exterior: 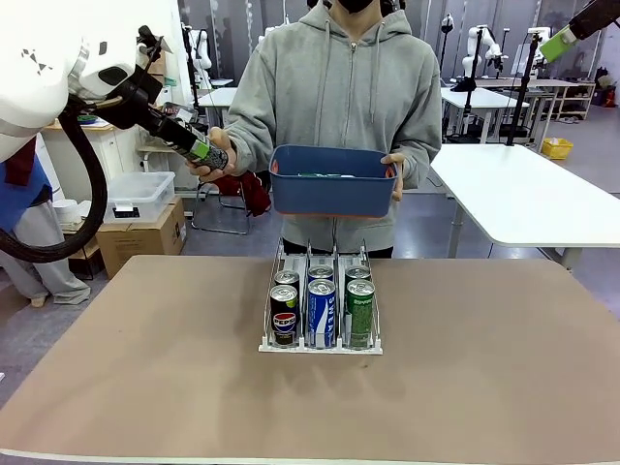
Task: Fill the beverage cans into the dispenser.
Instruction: Pick up the Pepsi coke handed by the human.
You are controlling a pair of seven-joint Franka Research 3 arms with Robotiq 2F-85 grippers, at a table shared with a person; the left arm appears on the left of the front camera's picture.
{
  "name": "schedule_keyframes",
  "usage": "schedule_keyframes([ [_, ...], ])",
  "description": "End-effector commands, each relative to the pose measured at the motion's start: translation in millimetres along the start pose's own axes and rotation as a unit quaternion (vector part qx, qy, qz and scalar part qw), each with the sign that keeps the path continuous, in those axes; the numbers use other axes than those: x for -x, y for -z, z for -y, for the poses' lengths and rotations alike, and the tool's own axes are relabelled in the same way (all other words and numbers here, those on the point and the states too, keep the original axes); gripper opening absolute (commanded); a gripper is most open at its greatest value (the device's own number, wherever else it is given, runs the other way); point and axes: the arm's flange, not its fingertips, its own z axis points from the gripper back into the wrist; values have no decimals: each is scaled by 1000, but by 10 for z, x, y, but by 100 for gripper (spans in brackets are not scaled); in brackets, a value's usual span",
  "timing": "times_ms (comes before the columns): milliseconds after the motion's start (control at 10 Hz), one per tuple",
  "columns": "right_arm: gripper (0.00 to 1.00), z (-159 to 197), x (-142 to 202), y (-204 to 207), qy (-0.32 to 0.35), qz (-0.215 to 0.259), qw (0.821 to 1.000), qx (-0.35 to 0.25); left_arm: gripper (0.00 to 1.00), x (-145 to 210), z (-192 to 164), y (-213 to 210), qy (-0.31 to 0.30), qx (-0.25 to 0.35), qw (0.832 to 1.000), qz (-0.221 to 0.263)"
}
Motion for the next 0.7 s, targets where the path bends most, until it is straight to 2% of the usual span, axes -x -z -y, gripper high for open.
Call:
schedule_keyframes([
  [0, 100, 8, 4, 6, 0, 3, 1000, -6, 44, 19, -5, 2, -5, -1, 1000, -2],
  [100, 100, 8, 4, 6, 0, 3, 1000, -6, 0, 35, -6, 4, -7, -1, 1000, -2],
  [300, 100, 8, 4, 6, 0, 3, 1000, -6, 0, 46, -22, 7, -13, -6, 1000, -2],
  [400, 100, 8, 4, 6, 0, 3, 1000, -6, 16, 59, -32, -5, -17, -12, 1000, -2],
  [600, 100, 8, 4, 6, 0, 3, 1000, -6, 0, 82, -26, -34, -17, -20, 1000, 10],
])
